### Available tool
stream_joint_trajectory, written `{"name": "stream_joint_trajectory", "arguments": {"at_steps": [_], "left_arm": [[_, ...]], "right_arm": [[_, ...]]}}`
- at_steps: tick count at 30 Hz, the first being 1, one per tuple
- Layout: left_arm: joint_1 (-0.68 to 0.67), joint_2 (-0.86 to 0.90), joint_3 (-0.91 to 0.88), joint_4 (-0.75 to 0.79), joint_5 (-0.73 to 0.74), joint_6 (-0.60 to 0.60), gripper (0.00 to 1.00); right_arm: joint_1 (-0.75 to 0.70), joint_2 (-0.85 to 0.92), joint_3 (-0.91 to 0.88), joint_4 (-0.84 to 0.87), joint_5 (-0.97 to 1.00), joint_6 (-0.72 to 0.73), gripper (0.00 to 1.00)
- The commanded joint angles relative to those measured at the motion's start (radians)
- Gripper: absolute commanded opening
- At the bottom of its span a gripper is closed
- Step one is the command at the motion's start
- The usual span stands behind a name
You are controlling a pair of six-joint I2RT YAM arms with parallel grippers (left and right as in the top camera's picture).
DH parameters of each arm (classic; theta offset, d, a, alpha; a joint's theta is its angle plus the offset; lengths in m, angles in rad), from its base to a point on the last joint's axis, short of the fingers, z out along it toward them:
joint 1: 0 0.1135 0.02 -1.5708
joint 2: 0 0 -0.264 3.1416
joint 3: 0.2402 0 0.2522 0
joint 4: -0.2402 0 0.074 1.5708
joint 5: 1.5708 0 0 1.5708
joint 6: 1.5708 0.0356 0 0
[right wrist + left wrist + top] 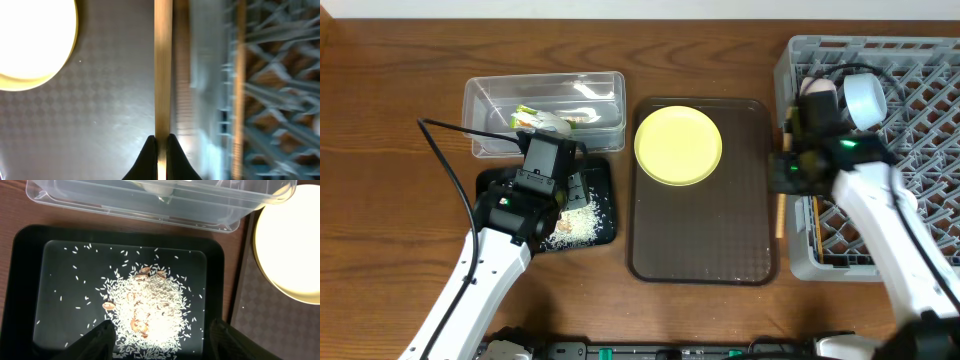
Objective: Sort waste into correct bins and load items into the dishwasher rack
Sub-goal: 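Carry the chopsticks to the rack and drop them in upright, then reach the right gripper to the yellow plate and grasp its edge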
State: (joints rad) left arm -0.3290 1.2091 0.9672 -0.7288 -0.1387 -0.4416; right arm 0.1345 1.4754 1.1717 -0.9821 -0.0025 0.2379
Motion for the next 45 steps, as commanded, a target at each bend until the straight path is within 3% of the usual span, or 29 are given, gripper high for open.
{"name": "stream_joint_trajectory", "arguments": {"at_steps": [1, 5, 14, 16, 18, 20, 31, 45], "left_arm": [[0.003, -0.001, 0.005, 0.000, -0.019, -0.002, 0.64], [0.003, -0.001, 0.005, 0.000, -0.019, -0.002, 0.64], [0.003, -0.001, 0.005, 0.000, -0.019, -0.002, 0.64], [0.003, -0.001, 0.005, 0.000, -0.019, -0.002, 0.64], [0.003, -0.001, 0.005, 0.000, -0.019, -0.002, 0.64], [0.003, -0.001, 0.005, 0.000, -0.019, -0.002, 0.64], [0.003, -0.001, 0.005, 0.000, -0.019, -0.002, 0.64], [0.003, -0.001, 0.005, 0.000, -0.019, -0.002, 0.64]], "right_arm": [[-0.087, -0.045, 0.016, -0.031, -0.031, -0.190, 0.01], [-0.165, -0.016, 0.006, -0.046, -0.027, -0.264, 0.01], [-0.205, 0.122, 0.004, -0.061, -0.078, -0.265, 0.03], [-0.204, 0.116, 0.010, -0.061, -0.079, -0.261, 0.15], [-0.202, 0.097, 0.031, -0.063, -0.092, -0.261, 0.34], [-0.195, 0.065, 0.070, -0.063, -0.118, -0.261, 0.43], [-0.049, -0.009, 0.136, 0.094, -0.163, -0.163, 0.47], [0.148, 0.314, 0.054, 0.305, -0.155, 0.067, 0.44]]}}
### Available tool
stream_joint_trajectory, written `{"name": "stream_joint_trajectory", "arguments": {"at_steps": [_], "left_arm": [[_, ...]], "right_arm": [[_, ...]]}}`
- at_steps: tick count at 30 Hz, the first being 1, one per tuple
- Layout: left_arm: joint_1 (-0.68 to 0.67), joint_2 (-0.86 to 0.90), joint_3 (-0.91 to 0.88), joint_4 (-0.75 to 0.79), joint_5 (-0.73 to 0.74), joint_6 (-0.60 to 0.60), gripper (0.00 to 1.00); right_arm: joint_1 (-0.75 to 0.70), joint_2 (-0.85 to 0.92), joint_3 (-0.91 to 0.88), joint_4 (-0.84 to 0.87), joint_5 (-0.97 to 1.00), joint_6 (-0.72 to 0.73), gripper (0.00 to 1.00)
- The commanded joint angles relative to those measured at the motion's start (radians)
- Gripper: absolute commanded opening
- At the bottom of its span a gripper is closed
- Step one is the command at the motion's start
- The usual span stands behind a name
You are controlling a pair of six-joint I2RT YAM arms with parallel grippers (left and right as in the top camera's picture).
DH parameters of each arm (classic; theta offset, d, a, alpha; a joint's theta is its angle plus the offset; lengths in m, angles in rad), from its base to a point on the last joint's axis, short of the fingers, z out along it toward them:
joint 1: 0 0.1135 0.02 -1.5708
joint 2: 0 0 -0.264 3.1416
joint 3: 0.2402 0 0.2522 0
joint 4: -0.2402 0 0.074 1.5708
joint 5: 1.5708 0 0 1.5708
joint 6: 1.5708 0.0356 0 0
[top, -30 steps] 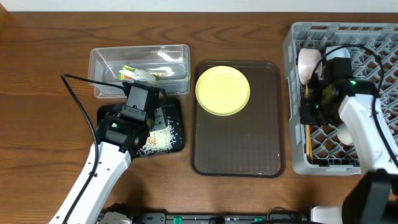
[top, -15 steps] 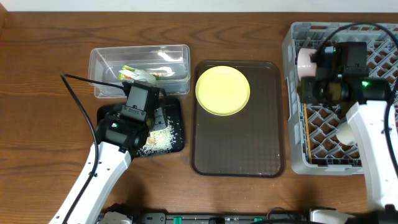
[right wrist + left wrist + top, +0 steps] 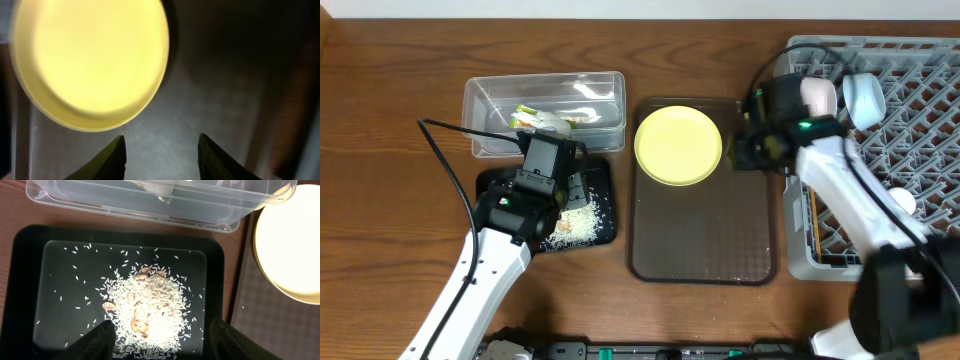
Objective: Sort waste into correct bins and load items into the dishwasher rack
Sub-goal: 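Reach the right gripper to the yellow plate and grasp its edge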
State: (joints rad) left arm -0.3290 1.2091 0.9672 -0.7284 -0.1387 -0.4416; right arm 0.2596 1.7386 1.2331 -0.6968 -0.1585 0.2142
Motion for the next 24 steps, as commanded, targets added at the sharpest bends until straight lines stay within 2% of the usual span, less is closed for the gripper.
{"name": "stream_joint_trajectory", "arguments": {"at_steps": [1, 5, 10, 15, 24], "left_arm": [[0.003, -0.001, 0.005, 0.000, -0.019, -0.002, 0.64], [0.003, -0.001, 0.005, 0.000, -0.019, -0.002, 0.64], [0.003, -0.001, 0.005, 0.000, -0.019, -0.002, 0.64], [0.003, -0.001, 0.005, -0.001, -0.019, -0.002, 0.64], [0.003, -0.001, 0.005, -0.001, -0.019, -0.002, 0.64]], "right_arm": [[0.029, 0.077, -0.007, 0.034, 0.001, 0.106, 0.43], [0.036, 0.156, -0.007, 0.087, 0.000, 0.179, 0.36], [0.043, 0.192, -0.007, 0.145, 0.002, 0.209, 0.14], [0.042, 0.192, -0.007, 0.166, 0.005, 0.219, 0.03], [0.039, 0.191, -0.007, 0.089, 0.113, 0.249, 0.01]]}}
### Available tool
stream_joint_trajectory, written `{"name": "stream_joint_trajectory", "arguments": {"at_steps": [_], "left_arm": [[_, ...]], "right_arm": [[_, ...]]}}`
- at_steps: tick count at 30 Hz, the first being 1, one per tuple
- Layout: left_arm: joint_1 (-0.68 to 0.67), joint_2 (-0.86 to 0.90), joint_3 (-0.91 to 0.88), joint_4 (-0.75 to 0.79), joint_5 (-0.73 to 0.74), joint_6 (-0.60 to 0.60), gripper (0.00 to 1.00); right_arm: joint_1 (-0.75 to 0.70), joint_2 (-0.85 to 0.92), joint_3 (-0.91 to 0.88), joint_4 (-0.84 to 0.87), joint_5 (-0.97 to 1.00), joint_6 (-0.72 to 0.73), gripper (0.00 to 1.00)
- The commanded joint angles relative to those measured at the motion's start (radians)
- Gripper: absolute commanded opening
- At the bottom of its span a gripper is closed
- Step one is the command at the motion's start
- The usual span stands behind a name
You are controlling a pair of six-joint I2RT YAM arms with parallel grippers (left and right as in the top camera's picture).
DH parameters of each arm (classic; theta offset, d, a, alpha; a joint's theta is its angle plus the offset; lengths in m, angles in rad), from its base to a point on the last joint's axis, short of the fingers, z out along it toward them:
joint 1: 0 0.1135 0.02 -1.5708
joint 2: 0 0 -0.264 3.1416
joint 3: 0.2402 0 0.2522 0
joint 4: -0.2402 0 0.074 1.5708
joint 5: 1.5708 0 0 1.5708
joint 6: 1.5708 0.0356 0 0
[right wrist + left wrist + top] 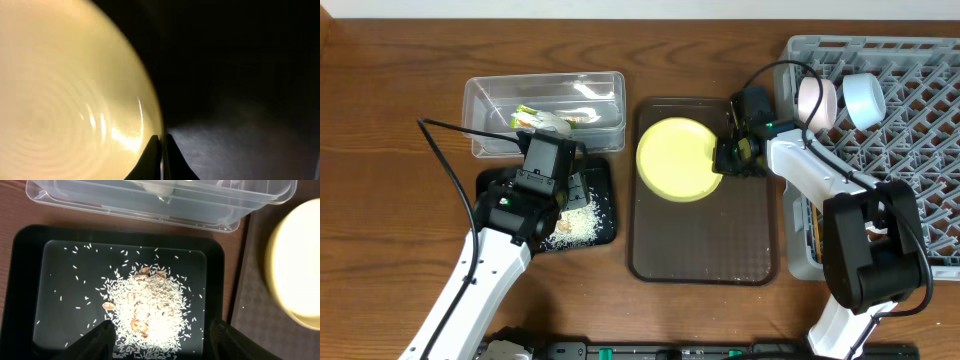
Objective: Sort waste into correct bins and load items into the dishwasher rack
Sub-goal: 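Reach the right gripper to the yellow plate and grasp its edge, then lift the yellow plate with the right gripper and carry it to the rack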
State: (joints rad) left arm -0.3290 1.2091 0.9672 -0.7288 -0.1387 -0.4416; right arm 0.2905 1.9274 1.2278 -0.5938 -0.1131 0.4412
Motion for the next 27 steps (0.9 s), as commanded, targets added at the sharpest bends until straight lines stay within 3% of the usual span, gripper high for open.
{"name": "stream_joint_trajectory", "arguments": {"at_steps": [1, 9, 18, 23, 27], "left_arm": [[0.003, -0.001, 0.005, -0.001, -0.019, -0.002, 0.64], [0.003, -0.001, 0.005, 0.000, -0.019, -0.002, 0.64], [0.003, -0.001, 0.005, 0.000, -0.019, -0.002, 0.64], [0.003, -0.001, 0.005, 0.000, -0.019, -0.002, 0.64], [0.003, -0.001, 0.005, 0.000, -0.019, -0.002, 0.64]], "right_arm": [[0.007, 0.002, -0.002, -0.021, 0.071, 0.023, 0.01], [-0.009, -0.004, -0.001, -0.032, 0.084, 0.021, 0.02], [-0.003, -0.005, 0.000, -0.031, 0.033, 0.014, 0.17], [0.016, -0.005, -0.001, -0.031, 0.034, 0.014, 0.07], [0.018, -0.005, -0.002, -0.031, 0.034, 0.013, 0.06]]}}
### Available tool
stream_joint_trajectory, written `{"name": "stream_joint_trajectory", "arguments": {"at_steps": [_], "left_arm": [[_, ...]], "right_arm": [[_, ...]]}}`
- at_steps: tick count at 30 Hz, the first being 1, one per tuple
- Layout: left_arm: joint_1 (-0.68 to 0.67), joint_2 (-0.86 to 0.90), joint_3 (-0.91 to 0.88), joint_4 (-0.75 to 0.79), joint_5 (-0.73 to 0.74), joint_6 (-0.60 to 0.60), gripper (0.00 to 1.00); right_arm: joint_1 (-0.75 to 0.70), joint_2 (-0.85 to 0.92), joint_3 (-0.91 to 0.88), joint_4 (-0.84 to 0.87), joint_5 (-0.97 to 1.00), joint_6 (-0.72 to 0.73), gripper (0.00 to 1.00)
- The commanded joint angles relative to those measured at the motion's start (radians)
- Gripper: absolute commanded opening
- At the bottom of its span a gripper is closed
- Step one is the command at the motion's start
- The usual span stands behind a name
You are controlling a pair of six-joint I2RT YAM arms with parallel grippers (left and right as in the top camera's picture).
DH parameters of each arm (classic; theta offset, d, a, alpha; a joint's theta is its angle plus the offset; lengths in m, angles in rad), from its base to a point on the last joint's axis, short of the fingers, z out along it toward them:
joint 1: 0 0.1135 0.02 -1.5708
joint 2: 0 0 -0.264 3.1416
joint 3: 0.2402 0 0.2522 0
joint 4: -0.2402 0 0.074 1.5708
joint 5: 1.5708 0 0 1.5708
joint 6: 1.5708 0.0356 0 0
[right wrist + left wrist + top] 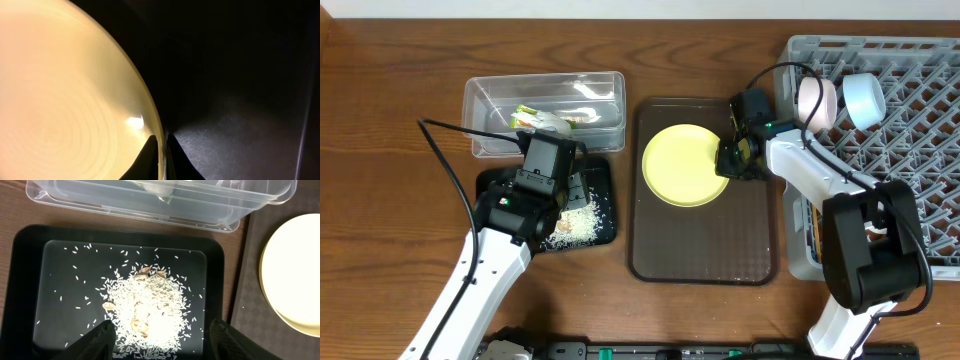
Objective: Sort waste into correct bins and load items into the dishwasher rack
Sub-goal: 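Lift the yellow plate with the right gripper and carry it to the rack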
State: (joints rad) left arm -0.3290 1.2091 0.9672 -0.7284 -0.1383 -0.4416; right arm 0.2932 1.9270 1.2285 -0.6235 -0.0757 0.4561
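A round yellow plate (684,165) lies on the brown tray (705,250). My right gripper (728,160) is shut on the plate's right rim; the wrist view shows the rim (159,145) pinched between the two dark fingers. The grey dishwasher rack (910,120) stands at the right with two cups (840,98) in its back left corner. My left gripper (160,340) hangs open over the black tray (30,290) that holds spilled rice (150,310). Behind it stands the clear bin (545,110) with wrappers inside.
A black cable (445,170) runs from the left arm across the wooden table (380,200). A wooden utensil (813,225) lies in the rack's left edge.
The plate has shifted slightly right and forward on the brown tray with my right gripper still shut on its rim. The left arm has not moved.
My right gripper was shut on a wooden stick at the rack's left edge. Then it was open over the tray by the plate. Then it was shut on the plate's right rim, and now the plate sits a little further right.
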Motion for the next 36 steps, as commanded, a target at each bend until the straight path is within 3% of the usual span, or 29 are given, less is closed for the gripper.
{"name": "stream_joint_trajectory", "arguments": {"at_steps": [1, 11, 19, 28, 36], "left_arm": [[0.003, -0.001, 0.005, -0.001, -0.019, -0.002, 0.64], [0.003, -0.001, 0.005, -0.016, -0.019, -0.002, 0.64], [0.003, -0.001, 0.005, -0.019, -0.019, -0.002, 0.64], [0.003, -0.001, 0.005, -0.018, -0.020, -0.002, 0.64], [0.003, -0.001, 0.005, -0.018, -0.020, -0.002, 0.64]], "right_arm": [[0.015, -0.005, -0.002, -0.006, -0.003, -0.008, 0.04], [-0.004, -0.024, 0.009, -0.061, -0.004, -0.079, 0.01], [-0.099, -0.270, 0.035, -0.114, 0.076, -0.185, 0.01], [-0.238, -0.560, 0.035, -0.110, 0.484, -0.430, 0.01], [-0.310, -0.613, 0.034, -0.095, 0.924, -0.630, 0.01]]}}
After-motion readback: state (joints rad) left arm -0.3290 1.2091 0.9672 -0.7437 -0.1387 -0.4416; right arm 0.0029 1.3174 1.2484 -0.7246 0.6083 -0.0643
